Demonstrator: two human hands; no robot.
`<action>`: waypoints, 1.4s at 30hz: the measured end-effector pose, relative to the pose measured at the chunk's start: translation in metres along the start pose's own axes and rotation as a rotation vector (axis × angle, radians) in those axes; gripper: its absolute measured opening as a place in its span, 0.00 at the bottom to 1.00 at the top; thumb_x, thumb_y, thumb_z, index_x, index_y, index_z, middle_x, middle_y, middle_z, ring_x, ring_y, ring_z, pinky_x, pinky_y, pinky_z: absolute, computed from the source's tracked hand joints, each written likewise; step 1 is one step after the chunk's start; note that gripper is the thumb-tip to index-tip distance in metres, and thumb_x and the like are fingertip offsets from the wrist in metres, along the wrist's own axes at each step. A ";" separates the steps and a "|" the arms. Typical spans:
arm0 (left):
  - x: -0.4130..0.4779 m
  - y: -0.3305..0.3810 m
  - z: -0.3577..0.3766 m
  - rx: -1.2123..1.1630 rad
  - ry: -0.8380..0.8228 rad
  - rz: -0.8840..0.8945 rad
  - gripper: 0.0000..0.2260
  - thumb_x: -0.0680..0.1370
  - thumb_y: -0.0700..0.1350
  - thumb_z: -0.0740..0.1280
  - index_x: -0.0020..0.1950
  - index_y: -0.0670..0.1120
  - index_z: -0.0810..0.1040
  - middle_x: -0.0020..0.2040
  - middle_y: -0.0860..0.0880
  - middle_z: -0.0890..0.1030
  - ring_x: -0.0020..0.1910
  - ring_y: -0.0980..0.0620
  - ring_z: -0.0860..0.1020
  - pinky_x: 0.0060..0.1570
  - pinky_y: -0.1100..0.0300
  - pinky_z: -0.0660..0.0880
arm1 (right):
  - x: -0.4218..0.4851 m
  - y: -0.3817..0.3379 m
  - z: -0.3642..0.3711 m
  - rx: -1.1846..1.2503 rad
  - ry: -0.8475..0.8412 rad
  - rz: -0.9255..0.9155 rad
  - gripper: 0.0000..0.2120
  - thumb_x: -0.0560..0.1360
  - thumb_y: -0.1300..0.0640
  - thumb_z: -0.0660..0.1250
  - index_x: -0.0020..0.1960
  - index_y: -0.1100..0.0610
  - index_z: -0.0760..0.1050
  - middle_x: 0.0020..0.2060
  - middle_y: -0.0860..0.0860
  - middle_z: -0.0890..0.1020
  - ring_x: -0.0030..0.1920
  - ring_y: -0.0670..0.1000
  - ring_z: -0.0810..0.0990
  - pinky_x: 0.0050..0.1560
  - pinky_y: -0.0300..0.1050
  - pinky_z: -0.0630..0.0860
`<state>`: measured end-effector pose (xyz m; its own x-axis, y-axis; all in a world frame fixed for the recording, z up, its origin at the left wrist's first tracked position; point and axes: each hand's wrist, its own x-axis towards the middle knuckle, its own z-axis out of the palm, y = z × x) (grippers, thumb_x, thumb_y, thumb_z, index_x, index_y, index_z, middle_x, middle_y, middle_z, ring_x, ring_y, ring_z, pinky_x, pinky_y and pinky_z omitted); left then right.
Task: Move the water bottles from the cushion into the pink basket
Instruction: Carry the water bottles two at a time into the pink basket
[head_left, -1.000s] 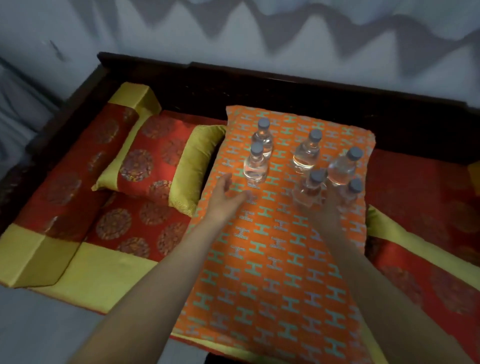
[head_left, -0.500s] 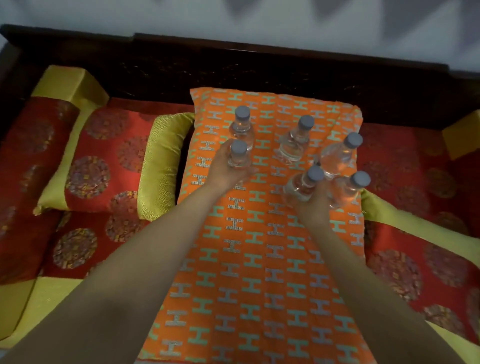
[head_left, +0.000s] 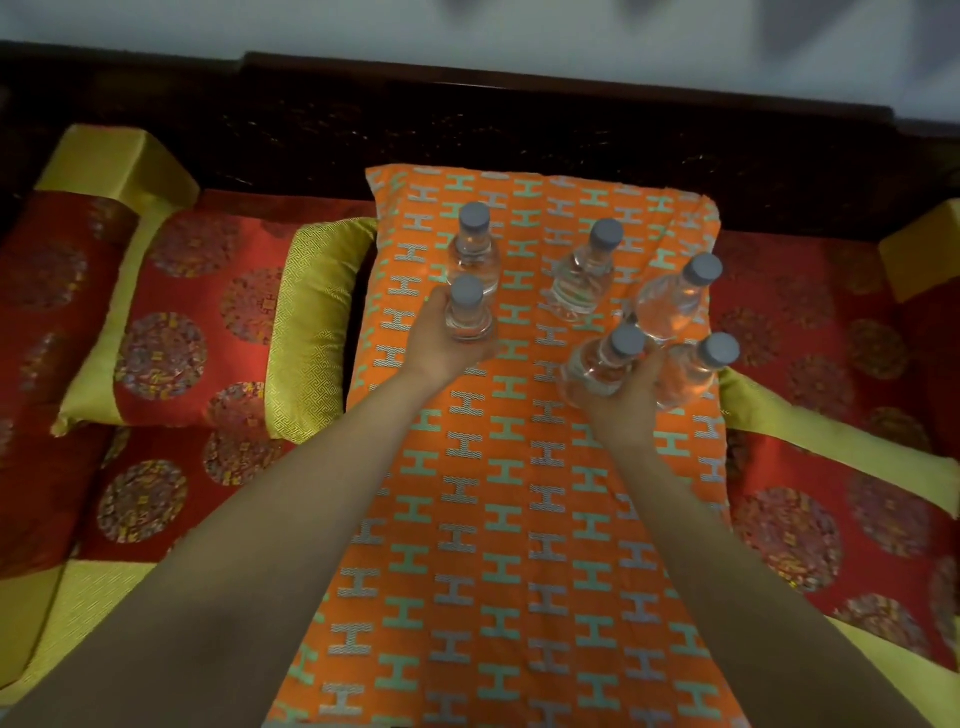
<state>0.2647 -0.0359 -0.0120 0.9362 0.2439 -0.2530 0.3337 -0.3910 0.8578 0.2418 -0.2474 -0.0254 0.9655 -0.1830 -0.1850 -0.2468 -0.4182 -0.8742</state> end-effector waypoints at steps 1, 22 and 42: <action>-0.003 0.000 0.000 -0.014 0.004 -0.006 0.32 0.64 0.45 0.80 0.62 0.49 0.68 0.53 0.52 0.78 0.49 0.53 0.76 0.38 0.72 0.66 | -0.002 -0.001 0.000 0.005 0.008 0.004 0.39 0.67 0.57 0.78 0.70 0.53 0.58 0.55 0.46 0.79 0.51 0.51 0.81 0.50 0.51 0.79; -0.106 0.089 -0.062 -0.155 0.108 0.176 0.27 0.62 0.45 0.79 0.55 0.54 0.70 0.54 0.50 0.80 0.49 0.59 0.79 0.44 0.65 0.73 | -0.060 -0.082 -0.085 0.037 0.101 -0.353 0.30 0.64 0.56 0.79 0.63 0.48 0.72 0.51 0.41 0.78 0.53 0.48 0.77 0.55 0.55 0.76; -0.248 0.228 0.077 -0.061 -0.170 0.463 0.25 0.61 0.48 0.82 0.53 0.46 0.78 0.47 0.50 0.83 0.48 0.51 0.81 0.50 0.54 0.78 | -0.200 -0.031 -0.347 0.029 0.526 -0.230 0.31 0.61 0.52 0.80 0.61 0.45 0.73 0.55 0.47 0.81 0.54 0.50 0.80 0.57 0.55 0.78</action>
<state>0.1174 -0.2537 0.2116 0.9911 -0.0931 0.0955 -0.1235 -0.3706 0.9206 0.0275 -0.5066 0.1944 0.8211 -0.5116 0.2529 -0.0261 -0.4763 -0.8789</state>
